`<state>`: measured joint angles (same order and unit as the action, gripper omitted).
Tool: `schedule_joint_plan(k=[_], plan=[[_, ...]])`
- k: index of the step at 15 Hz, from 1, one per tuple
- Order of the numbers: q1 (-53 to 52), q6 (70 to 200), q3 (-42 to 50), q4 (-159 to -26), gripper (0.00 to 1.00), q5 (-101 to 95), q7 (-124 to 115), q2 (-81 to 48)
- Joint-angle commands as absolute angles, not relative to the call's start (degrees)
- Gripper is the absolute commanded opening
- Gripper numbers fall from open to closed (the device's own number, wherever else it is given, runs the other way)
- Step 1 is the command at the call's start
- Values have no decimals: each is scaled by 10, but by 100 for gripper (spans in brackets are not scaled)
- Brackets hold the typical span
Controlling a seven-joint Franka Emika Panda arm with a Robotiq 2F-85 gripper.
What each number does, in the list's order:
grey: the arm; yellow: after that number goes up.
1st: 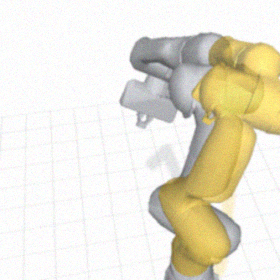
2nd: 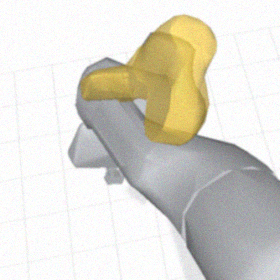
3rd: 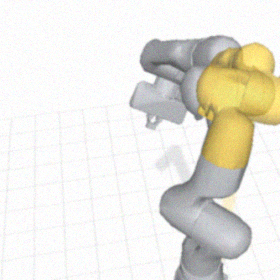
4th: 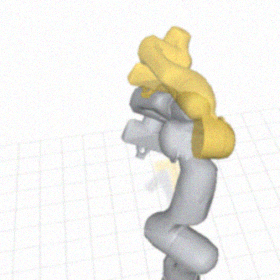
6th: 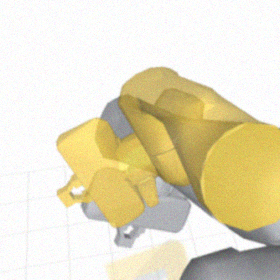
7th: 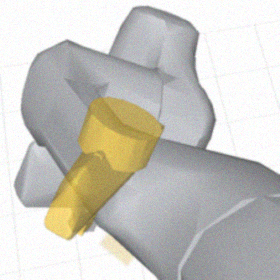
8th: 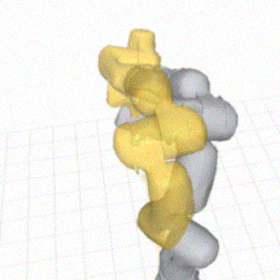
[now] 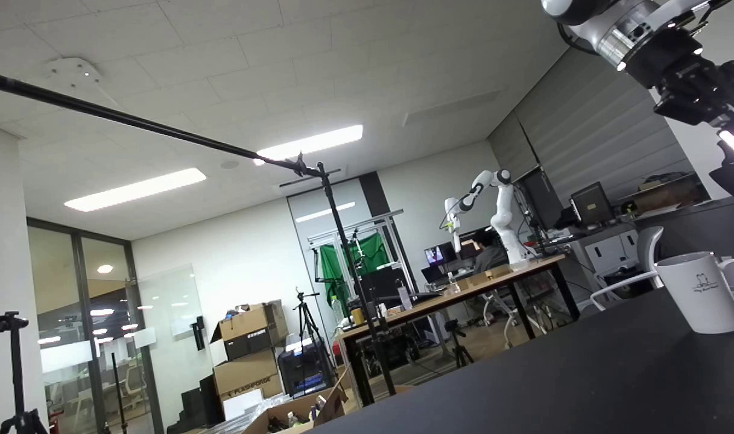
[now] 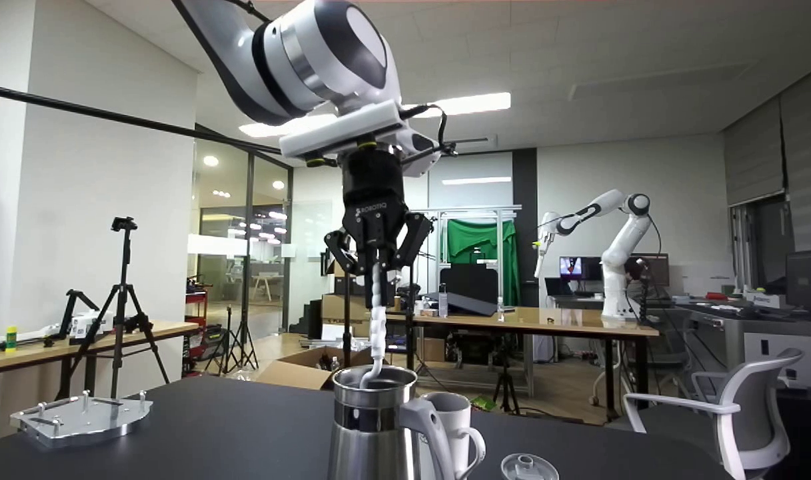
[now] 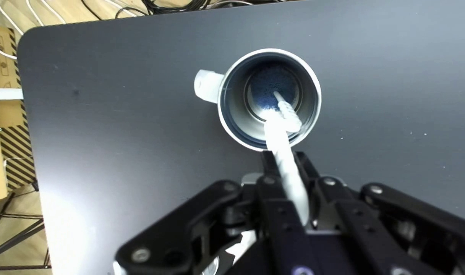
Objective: Move the brush inside the flask up and down
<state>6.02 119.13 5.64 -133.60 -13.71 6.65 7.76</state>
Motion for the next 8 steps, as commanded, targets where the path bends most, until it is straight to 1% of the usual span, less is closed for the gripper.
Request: schedule_joint_plan(k=[1,5,8], plan=[[55,1147,48,-1345,4,-140,53,139],[55,1127,44,-1351,4,-141,52,180],[62,1162,49,-1364,4,-142,38,163]])
